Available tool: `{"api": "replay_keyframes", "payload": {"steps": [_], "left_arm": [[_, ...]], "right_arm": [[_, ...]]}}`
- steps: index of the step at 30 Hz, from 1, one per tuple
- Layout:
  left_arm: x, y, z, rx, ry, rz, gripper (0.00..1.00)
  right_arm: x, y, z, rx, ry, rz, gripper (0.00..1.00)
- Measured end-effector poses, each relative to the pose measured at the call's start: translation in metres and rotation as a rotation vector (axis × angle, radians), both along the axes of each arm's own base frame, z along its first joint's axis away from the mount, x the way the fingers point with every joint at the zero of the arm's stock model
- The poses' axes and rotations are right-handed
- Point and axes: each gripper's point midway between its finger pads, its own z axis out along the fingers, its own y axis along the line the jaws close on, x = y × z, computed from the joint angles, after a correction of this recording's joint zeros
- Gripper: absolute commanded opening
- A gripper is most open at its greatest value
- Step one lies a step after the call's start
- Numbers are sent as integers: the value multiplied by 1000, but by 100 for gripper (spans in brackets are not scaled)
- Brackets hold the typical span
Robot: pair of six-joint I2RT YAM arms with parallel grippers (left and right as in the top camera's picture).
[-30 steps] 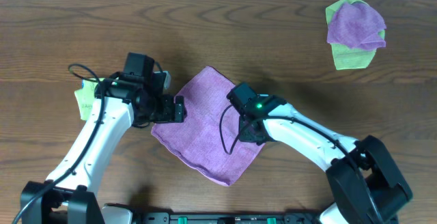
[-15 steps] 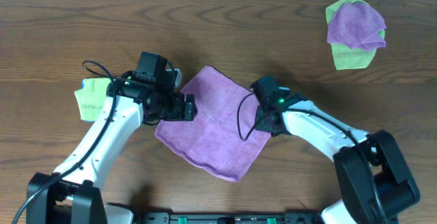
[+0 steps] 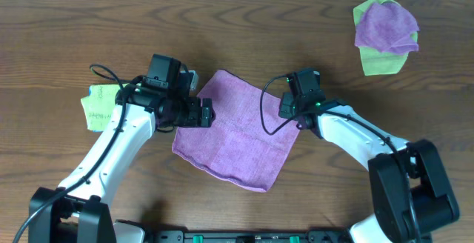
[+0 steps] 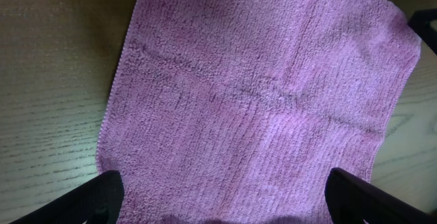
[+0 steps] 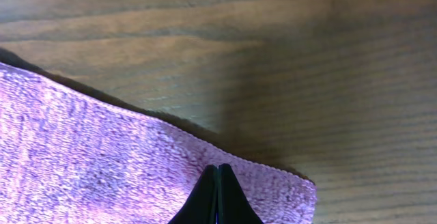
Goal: Fold the cloth
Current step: 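Grasp the pink cloth's left and right edges with both grippers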
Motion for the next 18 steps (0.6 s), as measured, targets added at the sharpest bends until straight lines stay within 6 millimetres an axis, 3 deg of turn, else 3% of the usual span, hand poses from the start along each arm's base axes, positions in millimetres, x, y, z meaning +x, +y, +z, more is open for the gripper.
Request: {"api": "replay_keyframes", "payload": {"steps": [18], "left_arm": [[0,0,0,0,-1,0,95]], "right_arm": [[-55,1,-16,31,242,49,1]]}}
